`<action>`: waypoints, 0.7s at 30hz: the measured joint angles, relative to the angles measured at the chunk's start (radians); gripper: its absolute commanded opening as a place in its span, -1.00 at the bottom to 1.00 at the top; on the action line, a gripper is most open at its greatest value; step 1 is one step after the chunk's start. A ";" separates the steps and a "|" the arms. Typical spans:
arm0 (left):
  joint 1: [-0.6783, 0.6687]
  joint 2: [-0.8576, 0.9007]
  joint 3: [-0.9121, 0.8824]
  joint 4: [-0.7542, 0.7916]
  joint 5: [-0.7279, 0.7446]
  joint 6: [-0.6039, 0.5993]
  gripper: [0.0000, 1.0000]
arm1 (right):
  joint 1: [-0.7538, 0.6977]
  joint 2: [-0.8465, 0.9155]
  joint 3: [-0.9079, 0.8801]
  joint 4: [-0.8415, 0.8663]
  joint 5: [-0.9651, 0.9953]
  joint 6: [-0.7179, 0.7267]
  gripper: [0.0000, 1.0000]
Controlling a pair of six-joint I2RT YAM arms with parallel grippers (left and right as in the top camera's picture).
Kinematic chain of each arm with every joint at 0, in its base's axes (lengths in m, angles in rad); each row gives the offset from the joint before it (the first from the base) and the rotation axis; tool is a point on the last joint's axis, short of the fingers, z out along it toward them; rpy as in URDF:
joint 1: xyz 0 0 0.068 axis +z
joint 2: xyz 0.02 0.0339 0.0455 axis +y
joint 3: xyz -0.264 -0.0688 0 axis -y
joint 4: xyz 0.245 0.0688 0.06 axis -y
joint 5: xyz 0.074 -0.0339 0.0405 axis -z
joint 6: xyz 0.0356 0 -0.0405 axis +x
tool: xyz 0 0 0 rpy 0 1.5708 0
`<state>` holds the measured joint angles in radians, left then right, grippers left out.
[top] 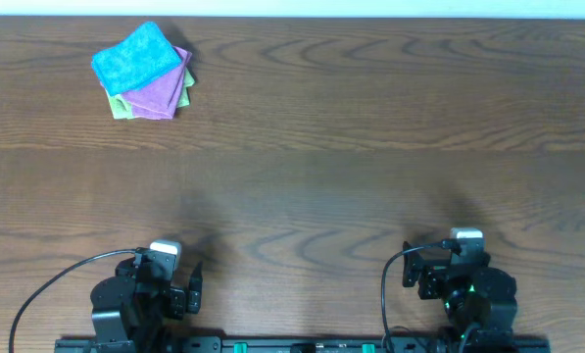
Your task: Fold the cloth
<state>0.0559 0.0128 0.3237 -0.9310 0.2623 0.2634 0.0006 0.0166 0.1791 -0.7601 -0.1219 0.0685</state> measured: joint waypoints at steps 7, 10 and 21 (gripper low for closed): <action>0.000 0.000 0.000 0.000 0.000 0.000 0.91 | 0.000 0.000 0.000 0.001 -0.002 -0.006 0.98; 0.000 0.000 0.000 0.000 0.000 0.000 0.91 | 0.000 0.000 0.000 0.001 -0.002 -0.009 0.99; 0.000 0.000 0.000 0.000 0.000 0.000 0.91 | 0.000 0.000 0.000 0.001 -0.003 -0.010 0.98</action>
<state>0.0559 0.0128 0.3237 -0.9310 0.2623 0.2634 0.0006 0.0166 0.1791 -0.7589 -0.1246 0.0586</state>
